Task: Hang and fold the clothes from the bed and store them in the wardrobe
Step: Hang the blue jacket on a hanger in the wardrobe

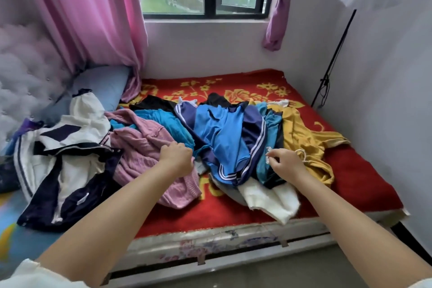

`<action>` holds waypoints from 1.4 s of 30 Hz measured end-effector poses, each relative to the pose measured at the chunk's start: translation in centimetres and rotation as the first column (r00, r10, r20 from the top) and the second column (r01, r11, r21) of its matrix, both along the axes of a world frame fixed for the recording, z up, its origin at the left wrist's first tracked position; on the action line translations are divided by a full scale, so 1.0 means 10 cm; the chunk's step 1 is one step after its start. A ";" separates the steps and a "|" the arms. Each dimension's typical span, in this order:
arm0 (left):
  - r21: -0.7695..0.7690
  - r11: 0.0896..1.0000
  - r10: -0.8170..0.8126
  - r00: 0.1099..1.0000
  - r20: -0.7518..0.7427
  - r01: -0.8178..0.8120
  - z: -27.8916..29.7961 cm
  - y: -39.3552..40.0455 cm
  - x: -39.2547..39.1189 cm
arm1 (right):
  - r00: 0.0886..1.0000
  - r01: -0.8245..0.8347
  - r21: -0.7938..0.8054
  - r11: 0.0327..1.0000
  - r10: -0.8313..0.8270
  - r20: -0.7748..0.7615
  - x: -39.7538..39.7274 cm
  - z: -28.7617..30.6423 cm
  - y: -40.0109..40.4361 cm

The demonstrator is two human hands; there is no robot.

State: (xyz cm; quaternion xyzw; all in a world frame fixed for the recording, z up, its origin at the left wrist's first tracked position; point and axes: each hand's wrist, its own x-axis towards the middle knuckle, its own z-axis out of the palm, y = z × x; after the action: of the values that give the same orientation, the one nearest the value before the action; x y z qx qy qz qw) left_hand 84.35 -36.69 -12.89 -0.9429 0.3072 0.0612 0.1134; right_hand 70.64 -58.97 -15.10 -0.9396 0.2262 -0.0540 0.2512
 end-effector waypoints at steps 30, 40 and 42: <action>0.073 0.997 0.066 0.624 -0.779 -0.014 -3.47 -2.15 1.66 | 0.639 -0.504 -0.056 0.862 0.328 -0.696 2.64 -3.31 -1.48; 0.140 0.965 0.236 0.502 -0.832 -0.222 -3.35 -1.84 1.97 | 0.545 -0.654 -0.144 0.743 0.330 -0.771 2.97 -2.86 -1.66; 0.114 0.959 0.247 0.573 -0.781 -0.258 -3.10 -1.71 2.12 | 0.568 -0.630 -0.077 0.773 0.391 -0.725 3.07 -2.51 -1.60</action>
State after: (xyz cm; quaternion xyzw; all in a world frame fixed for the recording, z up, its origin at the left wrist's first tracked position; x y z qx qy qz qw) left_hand 105.50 -53.81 -43.85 -0.8539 0.1883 0.4828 -0.0489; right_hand 101.36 -74.98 -40.24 -0.9447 0.0025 0.3280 -0.0034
